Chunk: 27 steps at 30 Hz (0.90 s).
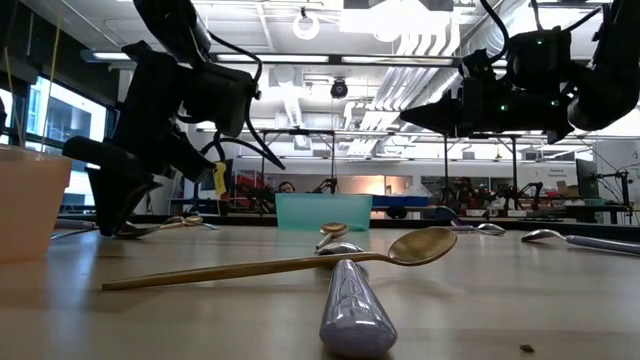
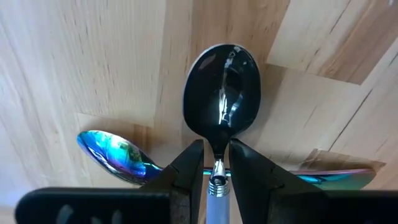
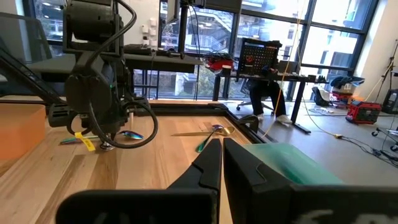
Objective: Sort silverware by color (type)
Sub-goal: Put the purple spoon into the orange bin
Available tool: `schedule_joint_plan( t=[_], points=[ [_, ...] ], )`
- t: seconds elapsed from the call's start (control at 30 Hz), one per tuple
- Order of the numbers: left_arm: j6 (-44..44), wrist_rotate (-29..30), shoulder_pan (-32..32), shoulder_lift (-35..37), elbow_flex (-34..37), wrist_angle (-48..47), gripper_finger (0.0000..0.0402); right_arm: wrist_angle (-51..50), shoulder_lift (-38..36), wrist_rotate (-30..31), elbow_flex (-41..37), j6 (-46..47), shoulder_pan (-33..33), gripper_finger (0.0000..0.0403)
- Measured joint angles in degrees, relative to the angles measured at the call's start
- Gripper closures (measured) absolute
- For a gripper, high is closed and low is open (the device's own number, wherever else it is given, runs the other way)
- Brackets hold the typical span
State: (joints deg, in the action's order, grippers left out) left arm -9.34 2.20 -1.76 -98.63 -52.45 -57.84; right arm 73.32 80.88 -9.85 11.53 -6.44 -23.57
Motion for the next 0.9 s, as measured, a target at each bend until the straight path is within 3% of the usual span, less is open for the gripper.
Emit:
schedule_joint_plan(
  t=[0.37,0.53,0.77,0.9],
  points=[
    [1.09,-0.04,0.0,0.0,-0.02,0.0,0.0394,0.0,0.0,0.04,0.0,0.0,0.0,0.0403],
    [1.04,-0.04,-0.11,0.0,-0.64,-0.71,0.0394,0.0,0.0,0.04,-0.02,0.0,0.0,0.0403],
    [-0.06,-0.08,-0.06,0.0,-7.15,-6.27,0.0398,0.0,0.0,0.06,0.0,0.0,0.0,0.0403],
    [-4.73,-2.98,1.45,0.02,-12.22,-11.56,0.0399,-0.01,0.0,0.04,-0.02,0.02,0.0,0.0403]
  ],
)
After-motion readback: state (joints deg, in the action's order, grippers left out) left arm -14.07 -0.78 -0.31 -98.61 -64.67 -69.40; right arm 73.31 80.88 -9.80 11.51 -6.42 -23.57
